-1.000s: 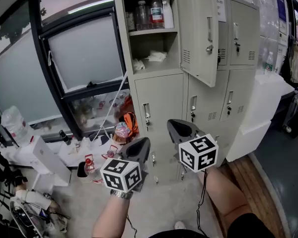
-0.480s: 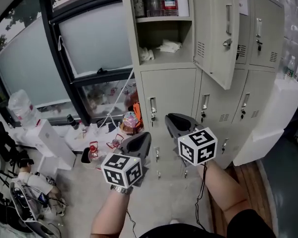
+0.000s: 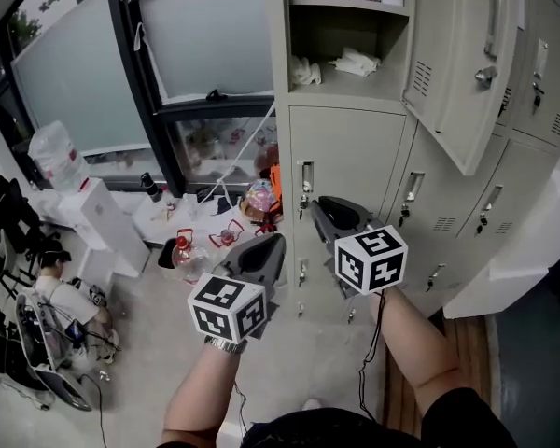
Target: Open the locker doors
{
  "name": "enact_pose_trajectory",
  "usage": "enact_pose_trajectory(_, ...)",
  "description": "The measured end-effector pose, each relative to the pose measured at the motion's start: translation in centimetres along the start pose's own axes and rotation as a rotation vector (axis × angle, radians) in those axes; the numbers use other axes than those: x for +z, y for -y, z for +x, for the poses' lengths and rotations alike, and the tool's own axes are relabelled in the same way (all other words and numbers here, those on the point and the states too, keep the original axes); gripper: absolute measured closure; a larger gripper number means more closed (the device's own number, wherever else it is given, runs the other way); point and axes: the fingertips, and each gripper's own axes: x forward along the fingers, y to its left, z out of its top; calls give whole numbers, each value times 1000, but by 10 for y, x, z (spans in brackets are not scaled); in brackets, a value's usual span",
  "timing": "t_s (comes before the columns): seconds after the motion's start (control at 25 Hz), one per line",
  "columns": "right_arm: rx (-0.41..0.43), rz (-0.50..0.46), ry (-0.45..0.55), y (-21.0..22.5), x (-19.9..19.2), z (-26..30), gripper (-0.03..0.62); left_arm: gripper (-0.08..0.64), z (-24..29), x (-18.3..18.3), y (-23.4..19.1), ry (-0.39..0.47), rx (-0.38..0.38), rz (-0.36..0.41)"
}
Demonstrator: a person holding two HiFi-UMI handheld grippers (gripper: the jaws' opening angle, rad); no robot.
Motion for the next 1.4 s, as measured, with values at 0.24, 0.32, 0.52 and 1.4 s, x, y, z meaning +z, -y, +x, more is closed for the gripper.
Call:
enact_pose_trajectory(0.24, 26, 27, -13, 10, -18, 24, 508, 561, 11, -13, -10, -13, 36, -8)
enact_pose_trajectory(0.32, 26, 38, -19, 15, -24, 33, 499, 561, 15, -18, -12, -22, 41, -9)
enact_pose_trajectory(0.52, 17, 67, -38, 27, -38, 55, 480, 561, 28, -25, -23, -39, 38, -16)
enact_pose_trajectory(1.4, -161, 67, -81, 77, -85, 158, 434, 561, 100, -45, -106, -98, -150, -1)
